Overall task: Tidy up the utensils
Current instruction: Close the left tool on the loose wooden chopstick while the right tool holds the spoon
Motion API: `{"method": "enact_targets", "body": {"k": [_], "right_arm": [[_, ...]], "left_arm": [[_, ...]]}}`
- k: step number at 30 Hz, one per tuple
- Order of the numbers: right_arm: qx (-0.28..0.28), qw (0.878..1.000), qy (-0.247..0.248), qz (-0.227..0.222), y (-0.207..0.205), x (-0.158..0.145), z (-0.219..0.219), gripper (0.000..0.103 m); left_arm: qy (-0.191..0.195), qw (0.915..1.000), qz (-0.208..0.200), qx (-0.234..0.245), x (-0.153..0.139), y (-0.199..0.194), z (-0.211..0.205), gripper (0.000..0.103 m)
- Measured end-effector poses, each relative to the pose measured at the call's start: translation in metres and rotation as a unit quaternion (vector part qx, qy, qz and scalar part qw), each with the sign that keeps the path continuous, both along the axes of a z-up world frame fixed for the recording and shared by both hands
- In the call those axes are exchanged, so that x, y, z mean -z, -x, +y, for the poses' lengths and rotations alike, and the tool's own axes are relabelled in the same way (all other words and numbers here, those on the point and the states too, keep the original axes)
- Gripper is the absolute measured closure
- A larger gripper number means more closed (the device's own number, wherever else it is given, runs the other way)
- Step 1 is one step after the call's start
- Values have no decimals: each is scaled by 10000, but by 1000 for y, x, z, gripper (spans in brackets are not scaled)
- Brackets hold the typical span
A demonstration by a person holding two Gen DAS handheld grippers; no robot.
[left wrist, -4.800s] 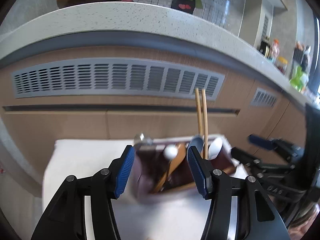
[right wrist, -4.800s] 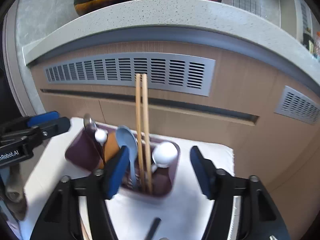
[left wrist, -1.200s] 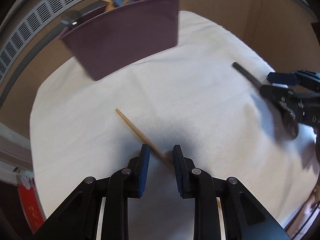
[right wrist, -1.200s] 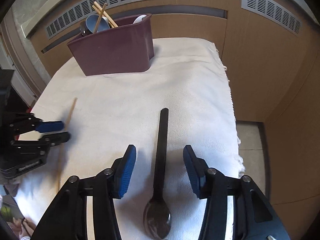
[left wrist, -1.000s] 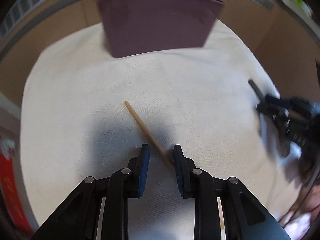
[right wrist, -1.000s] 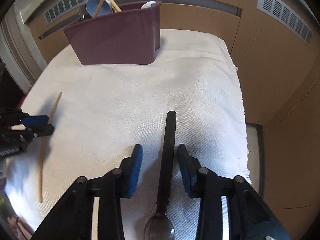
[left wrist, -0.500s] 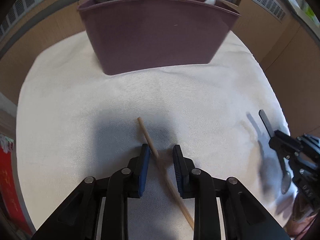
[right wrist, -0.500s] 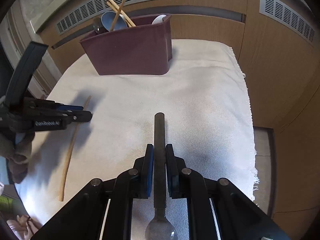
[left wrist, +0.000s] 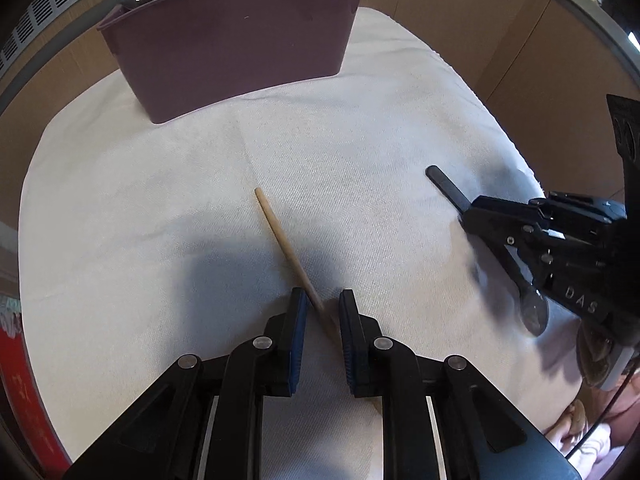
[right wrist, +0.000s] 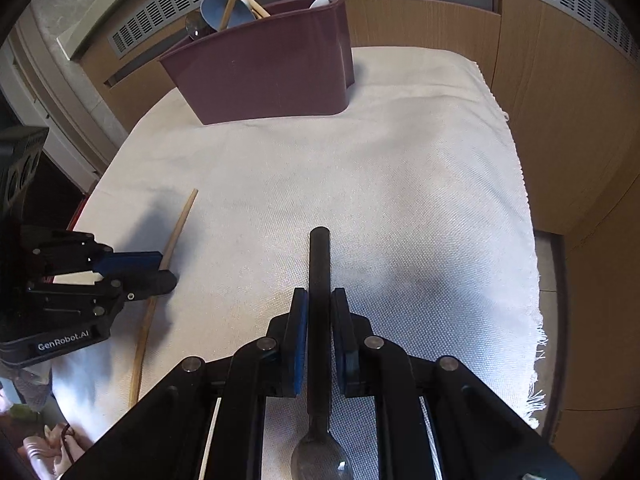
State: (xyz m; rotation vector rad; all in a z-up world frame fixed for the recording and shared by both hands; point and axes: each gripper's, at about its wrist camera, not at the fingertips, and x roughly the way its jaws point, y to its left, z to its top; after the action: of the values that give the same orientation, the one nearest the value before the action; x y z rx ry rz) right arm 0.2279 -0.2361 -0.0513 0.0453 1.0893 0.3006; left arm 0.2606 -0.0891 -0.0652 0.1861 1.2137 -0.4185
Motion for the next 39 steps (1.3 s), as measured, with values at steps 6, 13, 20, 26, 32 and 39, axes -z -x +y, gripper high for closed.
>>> {"method": "enact_targets", "body": {"k": [6,13,20,26,32,39], "right_arm": [[-229,9995,208,-82,-2,0,6,90],[7,9993,120,-343,9,-8,-5,92],[433,9958,-5,-810,33,-37,-23,92],[508,9923,-132,-1126,57,-67,-26,92],[529,9926,-20,-1092,62,-72,-24,92],[432,9937,-45,-1036,65,-70,-25,92]], "left_arm": [[187,9995,240,-110,-3,-3,3,77],[178,9993,121,-303,-3,-10,-3,83],[924,9882,-1083,-566,-34,45,30,93],[1320,9699,-1982,-502,-76,95,45,93],[1092,9873,-658,-949,-44,52,35,91],[484,9908,757,-1012,1,10,8,74]]}}
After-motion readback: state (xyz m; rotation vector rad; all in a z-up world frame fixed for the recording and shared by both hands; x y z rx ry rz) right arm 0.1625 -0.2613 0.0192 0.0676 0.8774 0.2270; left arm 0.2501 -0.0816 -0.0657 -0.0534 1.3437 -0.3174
